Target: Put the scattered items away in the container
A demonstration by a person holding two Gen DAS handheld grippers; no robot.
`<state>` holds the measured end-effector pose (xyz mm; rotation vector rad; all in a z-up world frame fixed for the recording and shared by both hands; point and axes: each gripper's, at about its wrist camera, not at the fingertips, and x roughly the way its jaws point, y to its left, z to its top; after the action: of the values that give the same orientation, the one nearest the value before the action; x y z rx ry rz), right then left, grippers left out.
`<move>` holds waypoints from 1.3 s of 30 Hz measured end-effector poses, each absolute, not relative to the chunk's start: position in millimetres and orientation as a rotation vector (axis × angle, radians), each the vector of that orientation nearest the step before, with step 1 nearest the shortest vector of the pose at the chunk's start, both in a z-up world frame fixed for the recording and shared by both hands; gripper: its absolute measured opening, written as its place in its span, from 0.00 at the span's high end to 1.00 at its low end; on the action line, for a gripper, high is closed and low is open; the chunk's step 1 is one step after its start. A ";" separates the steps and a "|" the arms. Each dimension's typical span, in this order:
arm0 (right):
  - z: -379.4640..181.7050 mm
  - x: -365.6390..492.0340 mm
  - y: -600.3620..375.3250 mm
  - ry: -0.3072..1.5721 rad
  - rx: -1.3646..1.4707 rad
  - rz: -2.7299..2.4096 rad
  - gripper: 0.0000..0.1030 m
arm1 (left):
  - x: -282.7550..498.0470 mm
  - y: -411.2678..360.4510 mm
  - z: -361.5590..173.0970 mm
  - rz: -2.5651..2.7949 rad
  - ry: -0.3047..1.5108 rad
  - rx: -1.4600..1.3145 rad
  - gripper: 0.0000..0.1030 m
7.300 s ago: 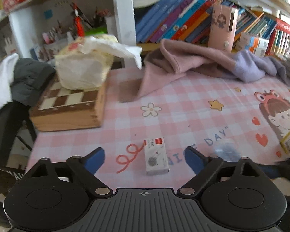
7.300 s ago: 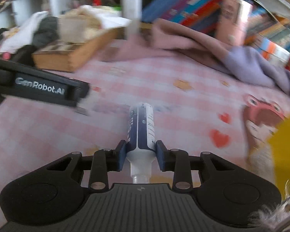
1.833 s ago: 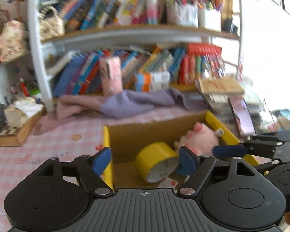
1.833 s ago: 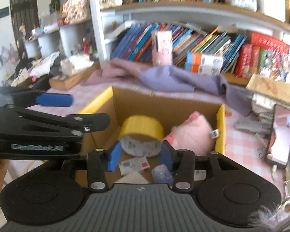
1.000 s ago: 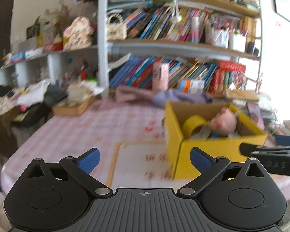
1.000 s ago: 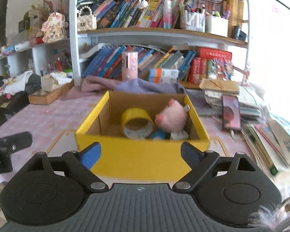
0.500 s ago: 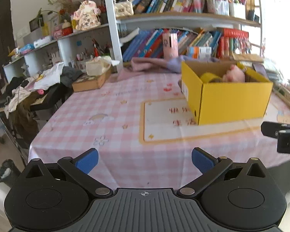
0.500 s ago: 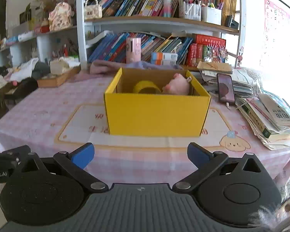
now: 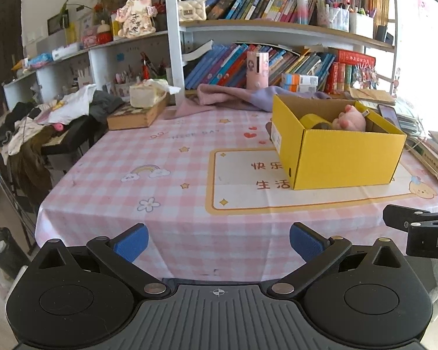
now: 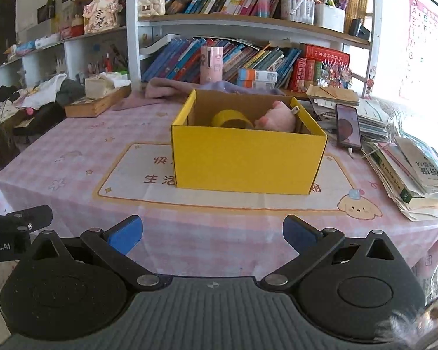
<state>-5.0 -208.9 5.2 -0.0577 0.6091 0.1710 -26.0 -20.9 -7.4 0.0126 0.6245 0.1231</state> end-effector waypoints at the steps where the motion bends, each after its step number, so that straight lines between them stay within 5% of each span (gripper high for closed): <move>1: 4.5 -4.7 -209.1 0.615 -0.054 0.169 0.00 | -26.4 -20.6 -7.5 0.121 0.625 0.012 0.00; 39: 0.5 -6.1 -202.7 0.657 -0.069 0.210 0.00 | -33.4 -22.0 -9.8 0.118 0.659 0.003 0.00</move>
<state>-6.1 -202.7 0.5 -0.0693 0.6570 0.2105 -33.4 -22.0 -9.8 0.0030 0.6593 0.1175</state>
